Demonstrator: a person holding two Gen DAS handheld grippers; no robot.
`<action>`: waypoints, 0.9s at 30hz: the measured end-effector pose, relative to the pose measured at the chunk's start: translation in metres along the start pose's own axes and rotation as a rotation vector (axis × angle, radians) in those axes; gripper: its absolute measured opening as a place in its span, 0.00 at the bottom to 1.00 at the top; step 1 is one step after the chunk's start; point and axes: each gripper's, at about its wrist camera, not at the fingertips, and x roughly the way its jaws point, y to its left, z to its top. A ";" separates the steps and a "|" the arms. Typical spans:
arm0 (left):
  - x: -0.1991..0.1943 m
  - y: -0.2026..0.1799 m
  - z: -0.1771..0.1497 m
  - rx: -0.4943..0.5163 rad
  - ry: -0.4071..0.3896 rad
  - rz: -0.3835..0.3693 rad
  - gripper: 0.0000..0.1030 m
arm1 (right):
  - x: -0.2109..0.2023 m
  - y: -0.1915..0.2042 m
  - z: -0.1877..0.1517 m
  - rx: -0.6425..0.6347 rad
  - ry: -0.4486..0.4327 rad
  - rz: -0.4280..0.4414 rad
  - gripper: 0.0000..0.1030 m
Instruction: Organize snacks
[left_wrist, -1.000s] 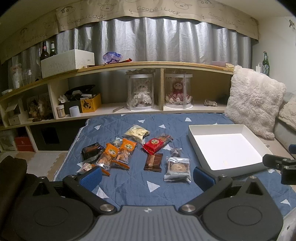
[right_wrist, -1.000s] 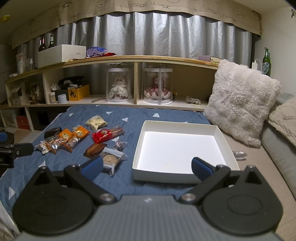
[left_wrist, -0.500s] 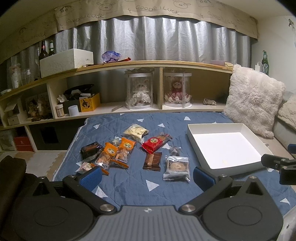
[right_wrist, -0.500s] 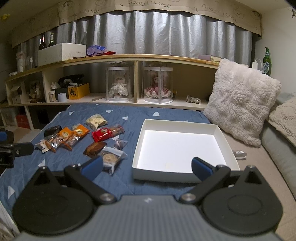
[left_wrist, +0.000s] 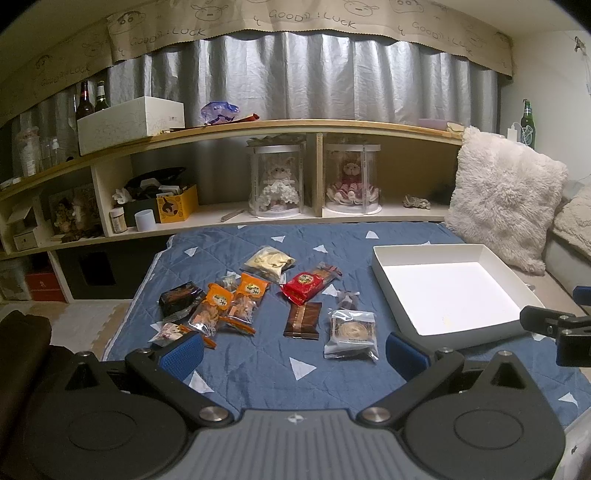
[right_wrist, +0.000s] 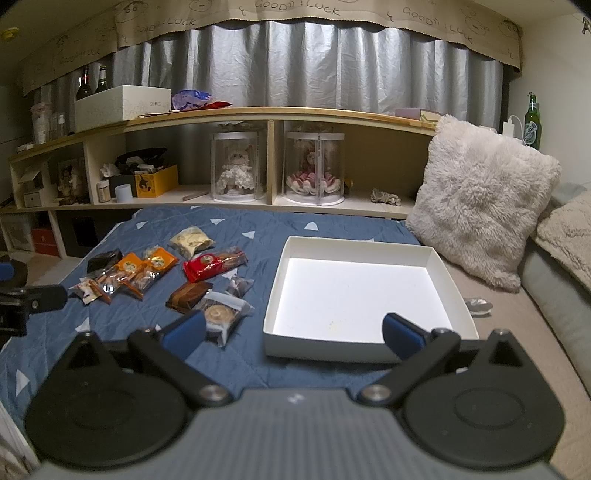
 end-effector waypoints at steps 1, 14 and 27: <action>0.000 0.000 0.000 0.000 0.000 0.000 1.00 | 0.001 0.000 0.000 -0.001 0.000 -0.001 0.99; 0.001 -0.002 -0.002 -0.001 0.002 -0.001 1.00 | 0.001 0.000 0.000 0.001 0.003 -0.001 0.99; 0.002 -0.007 -0.004 0.000 0.004 -0.005 1.00 | 0.001 0.000 0.000 0.001 0.005 -0.001 0.99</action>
